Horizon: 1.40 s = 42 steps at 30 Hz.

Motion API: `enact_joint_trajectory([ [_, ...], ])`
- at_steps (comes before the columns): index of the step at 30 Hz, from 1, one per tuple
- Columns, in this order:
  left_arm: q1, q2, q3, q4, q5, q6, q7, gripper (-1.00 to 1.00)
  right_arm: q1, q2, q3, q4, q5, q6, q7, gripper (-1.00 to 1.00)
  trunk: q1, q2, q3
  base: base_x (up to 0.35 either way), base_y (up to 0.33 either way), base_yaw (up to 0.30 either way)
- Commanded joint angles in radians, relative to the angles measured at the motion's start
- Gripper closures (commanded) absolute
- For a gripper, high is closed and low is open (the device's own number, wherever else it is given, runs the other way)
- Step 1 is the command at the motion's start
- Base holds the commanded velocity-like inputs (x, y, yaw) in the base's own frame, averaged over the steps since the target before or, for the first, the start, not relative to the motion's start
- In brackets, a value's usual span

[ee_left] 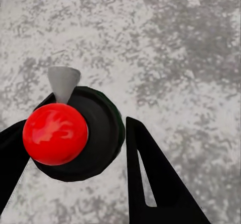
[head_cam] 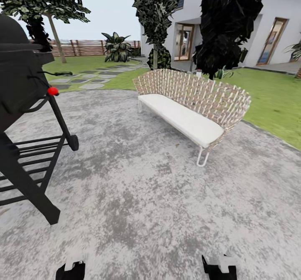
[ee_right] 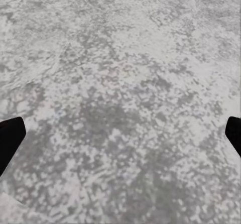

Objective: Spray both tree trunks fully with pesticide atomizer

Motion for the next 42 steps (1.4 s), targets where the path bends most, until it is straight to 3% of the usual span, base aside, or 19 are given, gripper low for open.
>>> enact_joint_trajectory([
  [1,0.0,0.0,0.0,0.001,0.001,-0.004,0.002,1.0,0.0,0.0,0.0,0.001,0.001,-0.003,0.0,-1.0,0.0,0.0,-0.001,0.337,0.0,0.079],
  [23,0.0,0.0,0.0,0.001,0.001,-0.004,0.002,1.0,-0.001,-0.004,0.0,-0.001,0.0,-0.002,0.003,-1.0,0.0,0.0,-0.001,0.339,0.0,0.019],
  [42,-0.001,-0.001,0.0,0.001,0.001,-0.004,0.003,1.0,-0.001,-0.002,0.0,-0.001,0.0,-0.002,0.003,-1.0,0.0,0.0,0.004,0.34,-0.001,0.265],
])
